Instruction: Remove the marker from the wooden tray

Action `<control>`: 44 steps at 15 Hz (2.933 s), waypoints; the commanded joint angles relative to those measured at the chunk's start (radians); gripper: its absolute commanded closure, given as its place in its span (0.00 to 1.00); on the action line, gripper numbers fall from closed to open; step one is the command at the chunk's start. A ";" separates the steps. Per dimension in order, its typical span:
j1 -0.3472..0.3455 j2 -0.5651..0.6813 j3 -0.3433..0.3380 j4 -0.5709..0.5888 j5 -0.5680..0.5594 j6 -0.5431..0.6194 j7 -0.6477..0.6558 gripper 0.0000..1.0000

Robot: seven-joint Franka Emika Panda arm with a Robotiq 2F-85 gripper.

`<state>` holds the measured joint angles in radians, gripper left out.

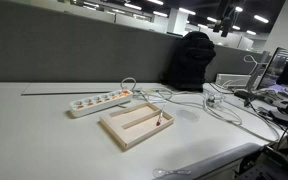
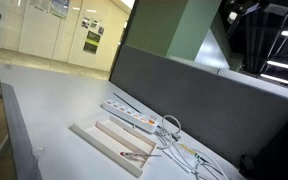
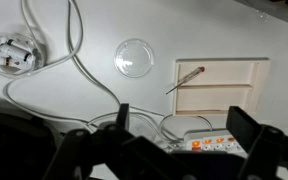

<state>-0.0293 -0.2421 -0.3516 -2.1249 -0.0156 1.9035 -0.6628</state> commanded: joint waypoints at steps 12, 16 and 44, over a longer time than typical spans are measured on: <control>-0.040 0.004 0.036 0.003 0.010 0.000 -0.008 0.00; -0.043 0.033 0.058 -0.015 -0.006 0.036 0.018 0.00; -0.033 0.431 0.315 -0.261 -0.087 0.558 0.255 0.00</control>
<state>-0.0497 0.1890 -0.0488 -2.3874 -0.0993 2.4637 -0.4110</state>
